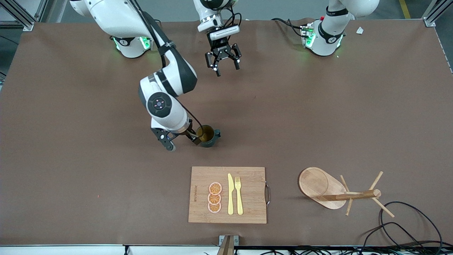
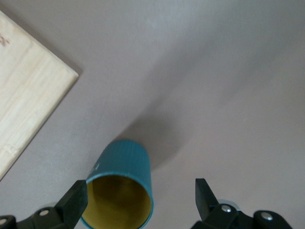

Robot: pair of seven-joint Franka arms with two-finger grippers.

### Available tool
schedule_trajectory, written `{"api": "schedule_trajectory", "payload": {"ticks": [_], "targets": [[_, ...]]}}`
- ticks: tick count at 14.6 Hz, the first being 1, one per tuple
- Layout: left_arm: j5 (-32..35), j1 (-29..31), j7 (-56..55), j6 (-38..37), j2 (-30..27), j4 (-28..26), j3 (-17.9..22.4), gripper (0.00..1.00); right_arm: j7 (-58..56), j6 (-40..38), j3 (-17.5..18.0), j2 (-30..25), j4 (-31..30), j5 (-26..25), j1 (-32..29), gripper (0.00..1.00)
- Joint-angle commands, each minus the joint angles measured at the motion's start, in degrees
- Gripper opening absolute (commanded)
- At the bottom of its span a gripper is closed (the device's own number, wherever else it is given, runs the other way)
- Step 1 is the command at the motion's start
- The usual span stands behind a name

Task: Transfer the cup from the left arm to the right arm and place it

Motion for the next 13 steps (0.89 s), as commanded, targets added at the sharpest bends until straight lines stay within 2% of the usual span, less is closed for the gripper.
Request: {"api": "schedule_trajectory", "payload": {"ticks": [1, 2, 5, 9, 10, 11, 12, 13], "targets": [[-7.21, 4.15, 10.53, -0.01, -9.06, -3.92, -0.26, 1.00, 6.91, 2.19, -0.49, 1.04, -0.86, 1.14, 2.17, 1.00], [-10.19, 6.16, 15.88, -0.62, -11.17, -3.92, -0.26, 1.00, 9.63, 2.80, -0.49, 1.65, -0.78, 1.14, 2.43, 0.99], [-15.48, 10.57, 21.55, -0.80, -15.40, -3.65, -0.17, 1.00, 16.15, 3.60, -0.49, 3.24, -0.51, 1.14, 2.52, 0.95], [-23.91, 18.29, 37.52, -0.98, -20.06, -0.50, 0.18, 1.00, 21.07, 3.34, -0.40, 3.33, -0.60, 1.14, 3.48, 0.80], [-25.68, 20.58, 41.56, -1.15, -20.41, 0.99, 0.18, 1.00, 21.61, 3.16, -0.49, 3.33, -0.60, 1.14, 4.27, 0.71], [-26.82, 22.34, 45.08, -2.55, -20.68, 2.75, 0.18, 1.00, 22.05, 3.07, -0.49, 3.33, -0.60, 1.14, 4.72, 0.55], [-28.23, 23.40, 47.47, -4.22, -20.59, 5.20, 0.27, 1.00, 22.14, 2.99, -0.40, 3.33, -0.60, 1.14, 4.90, 0.28], [-29.63, 24.98, 49.67, -4.67, -20.33, 7.40, 0.36, 1.00, 22.40, 2.98, -0.40, 3.42, -0.60, 1.14, 4.90, 0.10]]}}
